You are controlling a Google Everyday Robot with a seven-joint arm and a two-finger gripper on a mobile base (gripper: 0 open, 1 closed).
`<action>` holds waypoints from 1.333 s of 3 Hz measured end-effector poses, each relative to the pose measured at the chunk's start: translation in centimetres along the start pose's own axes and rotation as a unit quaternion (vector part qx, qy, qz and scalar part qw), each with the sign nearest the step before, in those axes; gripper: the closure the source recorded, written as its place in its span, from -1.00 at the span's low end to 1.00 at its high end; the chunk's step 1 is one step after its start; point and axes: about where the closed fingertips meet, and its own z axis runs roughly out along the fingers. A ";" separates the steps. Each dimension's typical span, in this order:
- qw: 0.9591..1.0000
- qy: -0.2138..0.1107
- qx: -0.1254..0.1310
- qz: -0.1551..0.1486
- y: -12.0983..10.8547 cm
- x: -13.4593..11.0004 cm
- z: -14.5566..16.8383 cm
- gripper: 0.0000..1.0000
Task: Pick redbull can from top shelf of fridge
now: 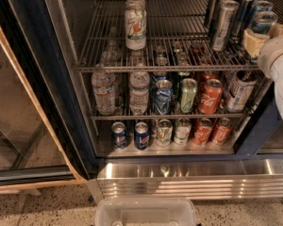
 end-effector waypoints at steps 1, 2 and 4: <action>1.000 -0.006 -0.006 0.003 -0.1 -0.6 -0.7 1.00; 1.000 -0.013 -0.010 0.008 -0.3 -1.4 -1.4 1.00; 0.998 -0.018 -0.042 0.031 0.0 -3.1 -3.8 1.00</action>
Offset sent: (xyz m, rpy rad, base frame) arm -0.0255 -0.0012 0.0210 0.0272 -0.0363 0.0376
